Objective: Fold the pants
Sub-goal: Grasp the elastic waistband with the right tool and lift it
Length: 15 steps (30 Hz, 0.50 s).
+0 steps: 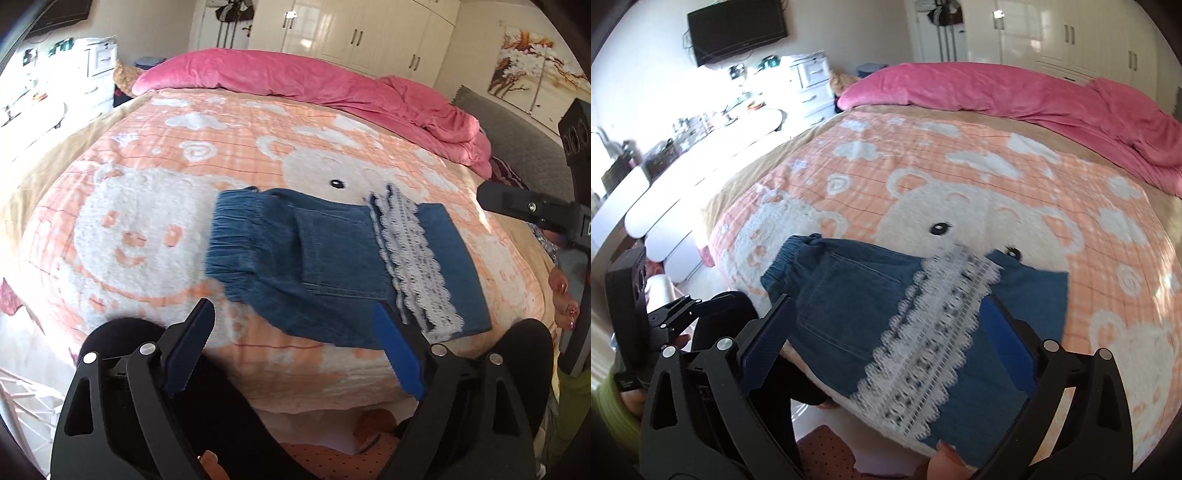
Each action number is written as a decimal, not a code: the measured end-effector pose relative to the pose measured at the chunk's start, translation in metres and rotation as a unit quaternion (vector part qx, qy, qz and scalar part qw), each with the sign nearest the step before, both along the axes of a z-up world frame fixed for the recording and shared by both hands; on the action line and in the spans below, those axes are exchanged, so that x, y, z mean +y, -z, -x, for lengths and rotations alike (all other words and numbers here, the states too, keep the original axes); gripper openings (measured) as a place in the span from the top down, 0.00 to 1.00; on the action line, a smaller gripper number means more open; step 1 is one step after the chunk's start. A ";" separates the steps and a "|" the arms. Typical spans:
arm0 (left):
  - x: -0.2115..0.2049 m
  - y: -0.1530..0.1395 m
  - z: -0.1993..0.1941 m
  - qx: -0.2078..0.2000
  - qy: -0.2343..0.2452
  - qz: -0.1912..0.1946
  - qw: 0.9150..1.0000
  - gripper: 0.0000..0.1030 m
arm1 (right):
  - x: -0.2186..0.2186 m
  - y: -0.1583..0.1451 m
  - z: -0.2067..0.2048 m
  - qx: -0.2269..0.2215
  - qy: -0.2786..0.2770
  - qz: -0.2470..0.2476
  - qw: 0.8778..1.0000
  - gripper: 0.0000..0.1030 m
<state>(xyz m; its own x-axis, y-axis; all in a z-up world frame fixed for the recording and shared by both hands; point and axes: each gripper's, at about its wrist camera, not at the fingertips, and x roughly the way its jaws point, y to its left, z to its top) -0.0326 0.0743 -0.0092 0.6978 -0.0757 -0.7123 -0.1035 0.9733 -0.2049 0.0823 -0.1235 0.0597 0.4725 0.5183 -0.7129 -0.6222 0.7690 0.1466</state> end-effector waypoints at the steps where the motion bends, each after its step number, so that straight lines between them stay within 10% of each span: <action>1: 0.006 0.002 -0.001 0.000 -0.007 0.006 1.000 0.16 | 0.009 0.000 -0.005 0.006 -0.013 -0.002 1.000 0.09; 15: 0.034 0.025 -0.024 0.026 -0.030 0.072 0.997 0.16 | 0.104 0.033 -0.070 0.068 -0.093 0.047 0.992 0.09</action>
